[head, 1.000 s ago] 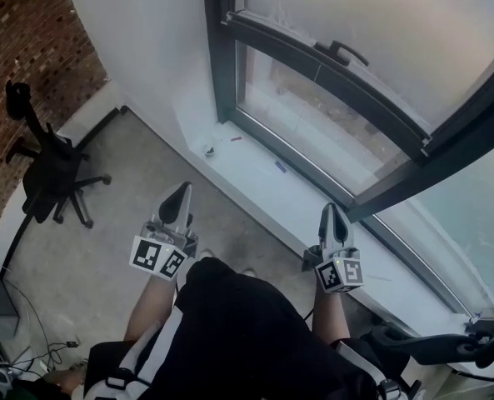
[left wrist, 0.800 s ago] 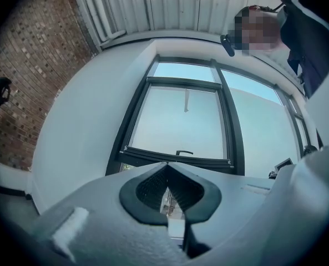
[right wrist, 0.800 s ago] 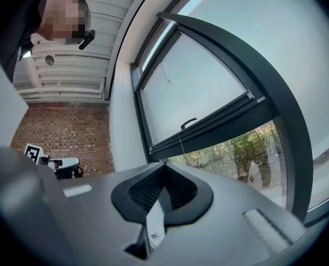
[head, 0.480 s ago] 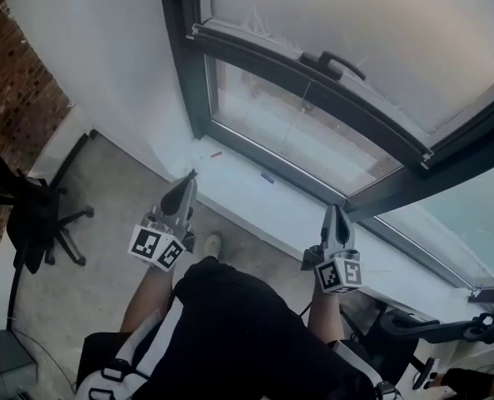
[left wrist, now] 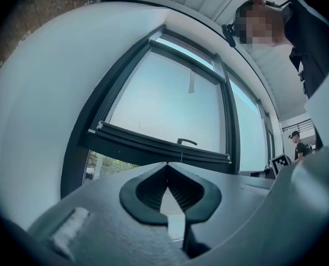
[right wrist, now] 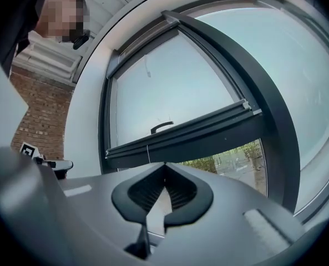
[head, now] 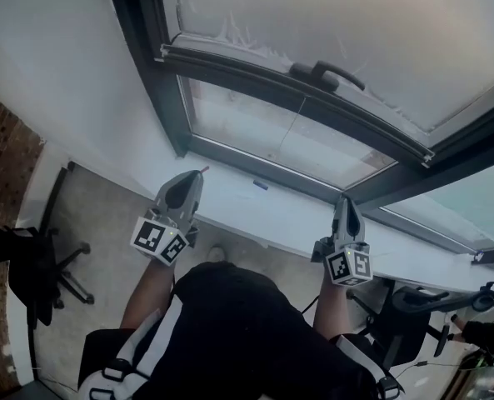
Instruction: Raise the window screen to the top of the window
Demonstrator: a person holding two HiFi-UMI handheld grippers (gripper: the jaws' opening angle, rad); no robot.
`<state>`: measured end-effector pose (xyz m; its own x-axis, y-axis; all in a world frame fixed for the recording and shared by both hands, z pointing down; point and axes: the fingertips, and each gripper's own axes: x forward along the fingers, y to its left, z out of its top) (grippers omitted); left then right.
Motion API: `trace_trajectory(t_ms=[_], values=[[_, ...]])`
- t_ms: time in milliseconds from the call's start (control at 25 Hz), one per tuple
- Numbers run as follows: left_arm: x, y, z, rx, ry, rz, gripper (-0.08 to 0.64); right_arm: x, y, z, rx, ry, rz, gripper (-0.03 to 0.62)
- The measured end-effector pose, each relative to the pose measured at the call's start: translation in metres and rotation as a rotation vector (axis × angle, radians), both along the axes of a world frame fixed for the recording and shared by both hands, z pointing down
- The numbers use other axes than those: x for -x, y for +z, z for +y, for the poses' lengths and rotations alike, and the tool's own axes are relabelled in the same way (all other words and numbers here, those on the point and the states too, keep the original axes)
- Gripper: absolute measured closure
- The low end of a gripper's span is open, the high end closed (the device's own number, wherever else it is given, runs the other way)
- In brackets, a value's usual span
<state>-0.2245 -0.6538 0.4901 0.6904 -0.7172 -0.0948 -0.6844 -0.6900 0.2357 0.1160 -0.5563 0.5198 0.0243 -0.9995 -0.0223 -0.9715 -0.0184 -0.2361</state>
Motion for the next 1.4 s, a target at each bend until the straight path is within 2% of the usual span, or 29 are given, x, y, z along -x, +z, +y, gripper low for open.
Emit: trace_trajectory(t_ms=[200, 360, 640, 720, 840, 960, 1200, 1400], values=[[-0.002, -0.001, -0.038, 0.008, 0.085, -0.012, 0.555, 0.0, -0.011, -0.021, -0.004, 0.056, 0.011, 0.586], [-0.002, -0.004, -0.063, 0.001, 0.115, 0.012, 0.555, 0.006, -0.029, -0.023, -0.029, 0.095, 0.038, 0.586], [-0.037, -0.013, -0.075, -0.028, 0.163, 0.026, 0.555, -0.003, -0.046, -0.011, -0.043, 0.115, 0.1, 0.586], [-0.047, -0.017, -0.076, -0.03, 0.178, 0.028, 0.555, -0.009, -0.047, -0.013, -0.024, 0.104, 0.137, 0.586], [-0.059, -0.012, -0.08, 0.021, 0.199, 0.035, 0.555, -0.021, -0.039, -0.023, 0.046, 0.074, 0.238, 0.586], [-0.067, -0.012, -0.087, 0.044, 0.209, -0.009, 0.555, -0.031, -0.036, -0.035, 0.079, 0.056, 0.294, 0.586], [-0.084, -0.021, -0.096, -0.01, 0.208, -0.063, 0.555, -0.028, -0.046, -0.062, 0.051, 0.003, 0.359, 0.566], [-0.108, -0.023, -0.106, -0.096, 0.225, -0.21, 0.555, -0.008, -0.058, -0.092, 0.033, -0.089, 0.468, 0.549]])
